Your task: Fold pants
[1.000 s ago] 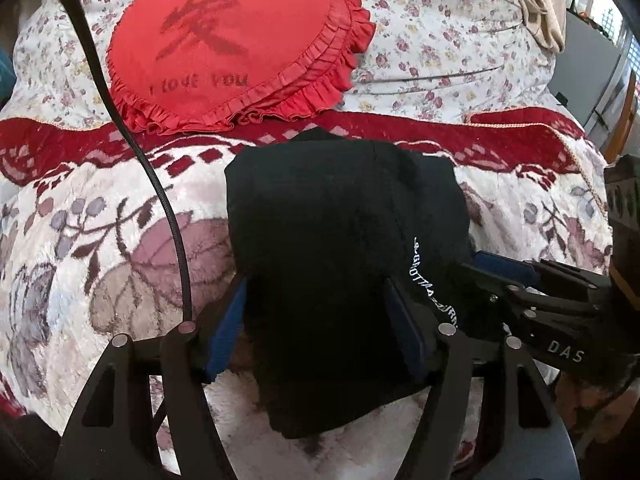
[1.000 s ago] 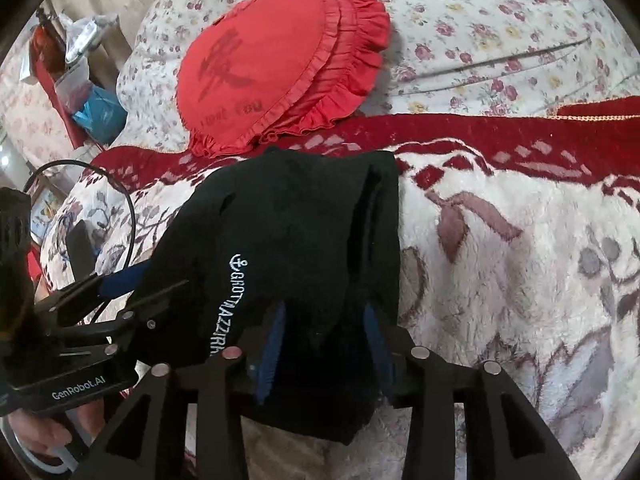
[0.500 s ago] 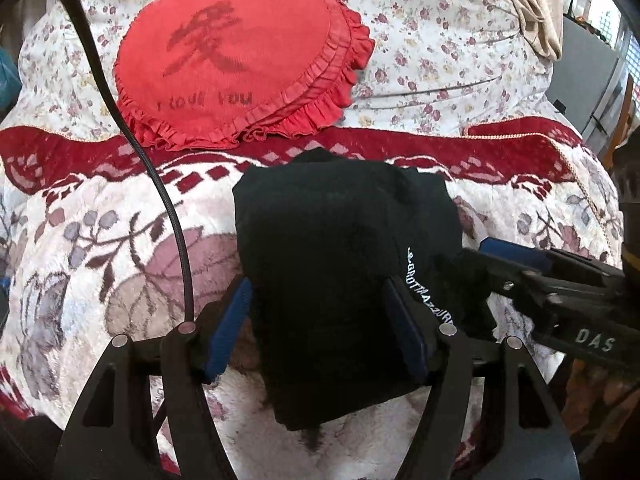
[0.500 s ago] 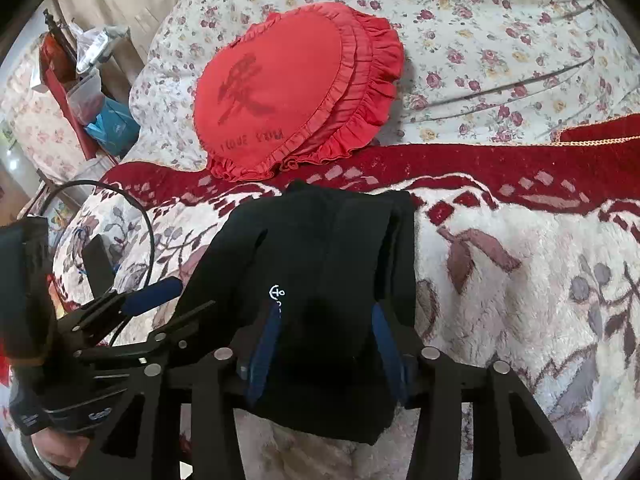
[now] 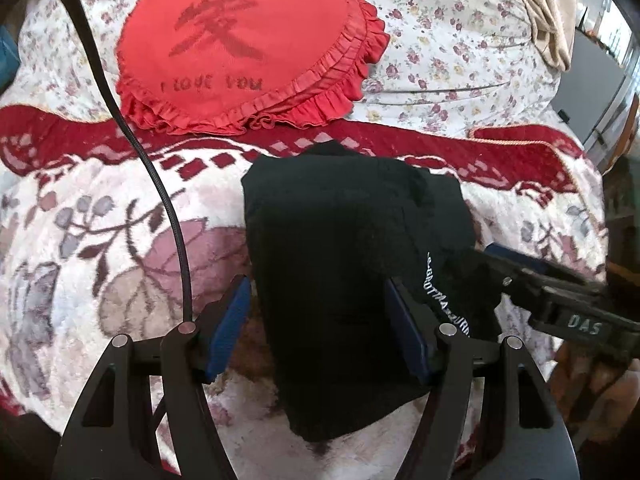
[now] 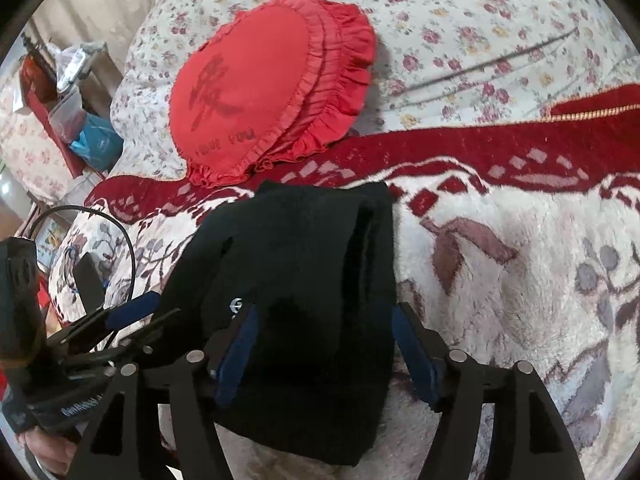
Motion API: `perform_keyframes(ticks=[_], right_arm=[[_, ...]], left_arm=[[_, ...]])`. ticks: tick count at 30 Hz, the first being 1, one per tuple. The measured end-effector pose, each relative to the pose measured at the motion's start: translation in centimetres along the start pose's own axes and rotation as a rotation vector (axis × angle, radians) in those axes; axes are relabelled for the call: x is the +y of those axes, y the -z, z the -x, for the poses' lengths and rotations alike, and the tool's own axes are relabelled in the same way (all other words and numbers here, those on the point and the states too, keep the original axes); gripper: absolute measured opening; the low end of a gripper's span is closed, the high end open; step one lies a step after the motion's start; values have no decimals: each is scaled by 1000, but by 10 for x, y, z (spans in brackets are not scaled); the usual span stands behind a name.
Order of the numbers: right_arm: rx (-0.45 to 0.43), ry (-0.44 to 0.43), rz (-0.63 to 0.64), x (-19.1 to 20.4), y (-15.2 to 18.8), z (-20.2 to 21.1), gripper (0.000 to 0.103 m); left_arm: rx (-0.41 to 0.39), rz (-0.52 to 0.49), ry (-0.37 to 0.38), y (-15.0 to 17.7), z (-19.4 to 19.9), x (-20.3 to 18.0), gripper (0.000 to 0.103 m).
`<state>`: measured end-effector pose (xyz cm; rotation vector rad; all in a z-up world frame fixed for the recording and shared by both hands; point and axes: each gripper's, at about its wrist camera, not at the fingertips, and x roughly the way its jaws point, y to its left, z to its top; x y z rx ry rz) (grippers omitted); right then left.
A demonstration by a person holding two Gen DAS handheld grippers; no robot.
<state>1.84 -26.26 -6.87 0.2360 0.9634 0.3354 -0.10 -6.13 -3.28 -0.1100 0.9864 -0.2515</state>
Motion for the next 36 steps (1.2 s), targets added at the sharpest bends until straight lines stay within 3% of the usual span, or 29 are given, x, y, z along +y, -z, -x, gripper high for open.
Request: perform_keyframes(ticks=[6, 10, 13, 15, 16, 17, 19, 21, 28, 32, 33, 34, 36], right_arm=[[16, -40, -69, -25, 0, -14, 74], [17, -141, -104, -34, -3, -25, 74], [0, -201, -132, -37, -7, -33, 74], [-5, -205, -129, -33, -10, -34, 59], [-8, -219, -126, -29, -10, -33, 44], [-12, -224, -122, -25, -11, -31, 38], [-30, -189, -70, -9, -13, -24, 32], [-48, -204, -42, 5, -20, -16, 29], [-79, -245, 22, 44, -56, -28, 28], [-49, -212, 41, 56, -69, -61, 28], [-28, -182, 43, 56, -70, -74, 30], [-5, -148, 37, 54, -68, -86, 31], [20, -103, 33, 49, -66, -99, 37]], left_arm=[[48, 107, 135, -6, -11, 23, 79], [90, 139, 169, -3, -26, 29, 79], [94, 185, 235, -1, -35, 30, 79], [70, 179, 245, -1, -37, 28, 79], [61, 176, 235, -1, -36, 26, 73], [65, 175, 237, -2, -36, 25, 70], [71, 178, 248, -7, -32, 28, 54], [65, 176, 264, -15, -24, 33, 47], [-46, 156, 179, -58, 5, 64, 47], [-5, 170, 104, -65, -19, 83, 47], [59, 185, 74, -64, -27, 86, 47], [73, 185, 45, -61, -36, 90, 47], [61, 200, 39, -56, -43, 96, 59]])
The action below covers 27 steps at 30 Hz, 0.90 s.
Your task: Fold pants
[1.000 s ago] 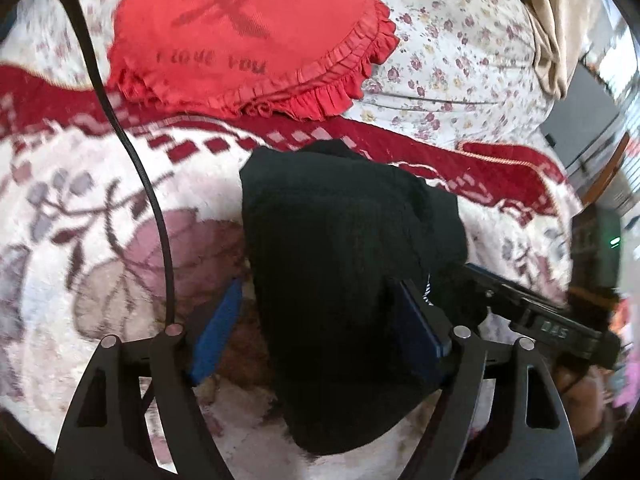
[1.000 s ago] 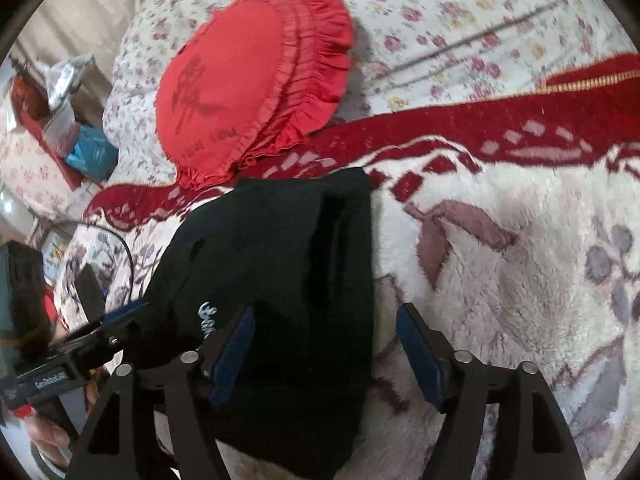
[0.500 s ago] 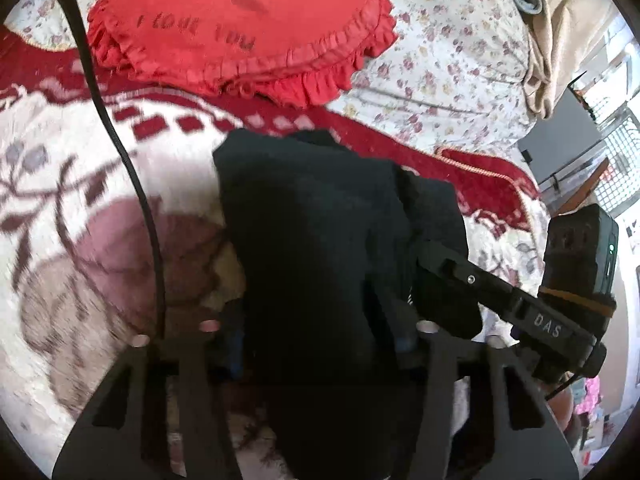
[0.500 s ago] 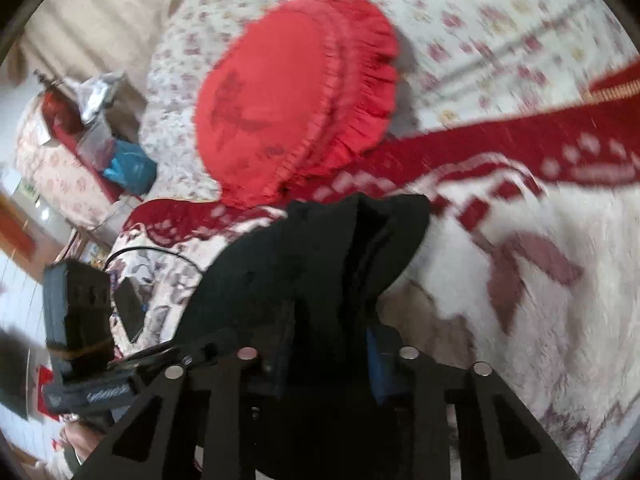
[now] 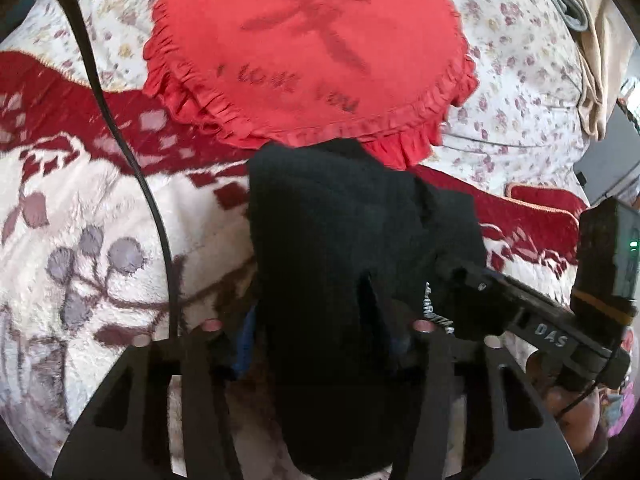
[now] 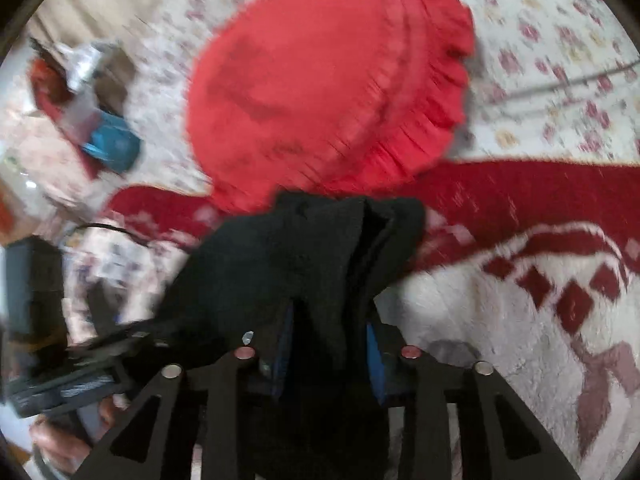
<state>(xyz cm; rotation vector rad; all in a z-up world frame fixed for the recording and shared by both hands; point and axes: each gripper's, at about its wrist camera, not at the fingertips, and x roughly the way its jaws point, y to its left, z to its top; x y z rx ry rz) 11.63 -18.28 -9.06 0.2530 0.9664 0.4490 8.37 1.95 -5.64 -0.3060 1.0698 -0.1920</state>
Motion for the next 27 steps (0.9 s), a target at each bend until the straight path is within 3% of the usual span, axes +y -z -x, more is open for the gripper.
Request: perform_keyframes(ticks=[3, 14, 21, 27], right_arm=[[-11, 4, 5, -1, 1, 8, 45], [-71, 37, 107, 33, 6, 57, 45], [-36, 36, 158, 49, 22, 49, 45], [13, 121, 165, 41, 34, 28, 46]], left_arm=[[-10, 11, -1, 0, 2, 4, 62], [-82, -95, -118, 5, 33, -19, 62], [-92, -119, -171, 20, 39, -24, 62], [-104, -119, -179, 34, 34, -23, 63]])
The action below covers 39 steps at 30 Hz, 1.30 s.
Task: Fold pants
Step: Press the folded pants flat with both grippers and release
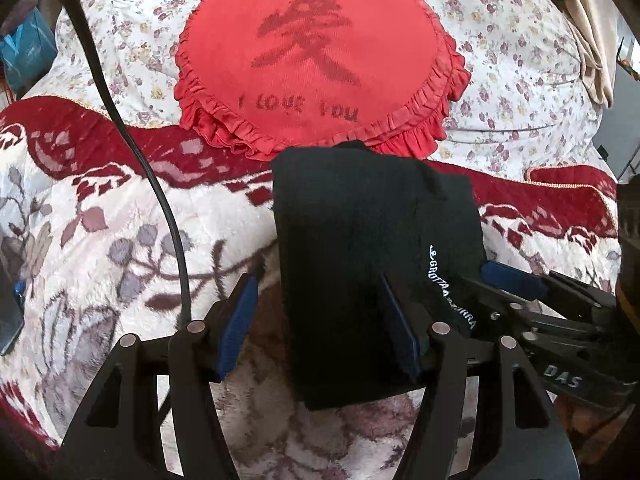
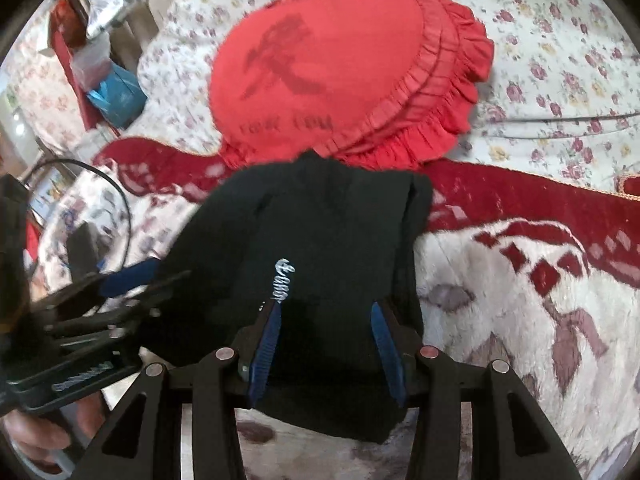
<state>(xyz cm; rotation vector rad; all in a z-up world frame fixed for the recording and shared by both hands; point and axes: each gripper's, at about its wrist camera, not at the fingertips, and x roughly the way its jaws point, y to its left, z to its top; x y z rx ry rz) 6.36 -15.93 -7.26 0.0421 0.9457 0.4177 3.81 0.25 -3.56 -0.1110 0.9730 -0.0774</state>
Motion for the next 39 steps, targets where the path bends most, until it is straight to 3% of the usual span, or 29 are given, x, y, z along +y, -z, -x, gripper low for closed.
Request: perform_keyframes(ticks=[18, 39], right_arm=[[-110, 25, -8, 6, 2, 58, 51], [-92, -5, -15, 16, 16, 70, 51]], left_arm=[[-146, -42, -88, 12, 47, -16, 62], [-215, -20, -149, 25, 90, -8, 63]])
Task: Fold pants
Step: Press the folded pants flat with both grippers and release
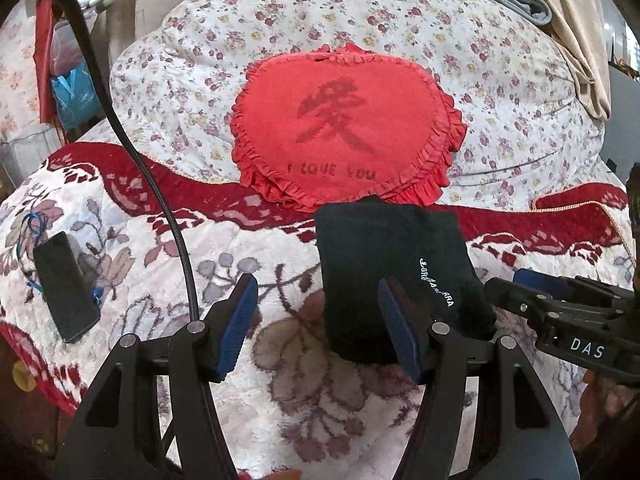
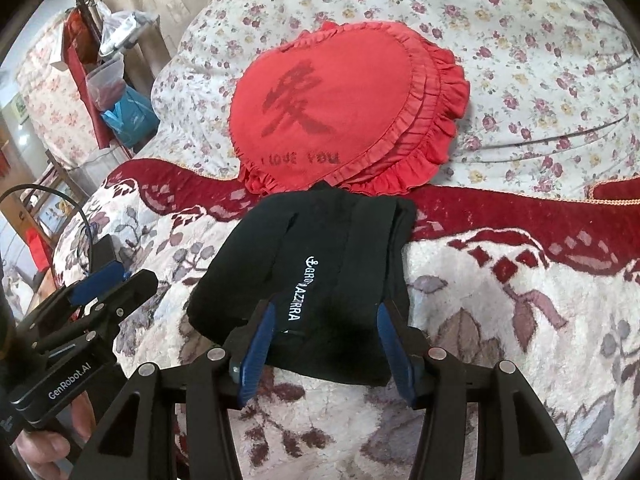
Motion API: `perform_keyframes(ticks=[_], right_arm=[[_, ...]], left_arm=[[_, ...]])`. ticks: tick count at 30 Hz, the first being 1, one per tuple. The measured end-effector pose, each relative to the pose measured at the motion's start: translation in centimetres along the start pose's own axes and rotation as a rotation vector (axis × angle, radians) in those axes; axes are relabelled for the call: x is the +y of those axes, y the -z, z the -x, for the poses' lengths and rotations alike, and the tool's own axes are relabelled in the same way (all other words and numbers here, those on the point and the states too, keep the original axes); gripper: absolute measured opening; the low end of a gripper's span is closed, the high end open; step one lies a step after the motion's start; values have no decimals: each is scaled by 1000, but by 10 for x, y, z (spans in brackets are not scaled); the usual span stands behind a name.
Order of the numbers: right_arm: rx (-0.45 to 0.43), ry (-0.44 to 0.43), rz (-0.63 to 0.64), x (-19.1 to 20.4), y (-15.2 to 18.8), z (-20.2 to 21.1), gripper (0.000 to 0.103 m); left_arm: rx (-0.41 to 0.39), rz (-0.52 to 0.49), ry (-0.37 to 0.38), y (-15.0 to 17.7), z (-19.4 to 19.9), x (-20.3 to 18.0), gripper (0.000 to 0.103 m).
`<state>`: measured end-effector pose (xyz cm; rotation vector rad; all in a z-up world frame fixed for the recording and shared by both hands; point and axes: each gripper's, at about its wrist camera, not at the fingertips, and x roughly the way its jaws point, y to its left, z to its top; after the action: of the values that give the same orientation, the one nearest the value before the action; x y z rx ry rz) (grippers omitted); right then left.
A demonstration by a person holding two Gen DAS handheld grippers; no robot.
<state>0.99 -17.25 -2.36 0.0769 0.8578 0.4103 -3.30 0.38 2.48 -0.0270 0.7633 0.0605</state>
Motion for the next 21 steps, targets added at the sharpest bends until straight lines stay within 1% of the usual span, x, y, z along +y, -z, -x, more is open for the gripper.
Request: perform_keyframes(ticks=[12, 21], right_arm=[[17, -5, -8, 2, 2, -4, 52], [25, -8, -13, -2, 2, -6, 52]], left_arm=[[2, -3, -11, 1, 2, 0, 63], [20, -9, -11, 4, -4, -1, 63]])
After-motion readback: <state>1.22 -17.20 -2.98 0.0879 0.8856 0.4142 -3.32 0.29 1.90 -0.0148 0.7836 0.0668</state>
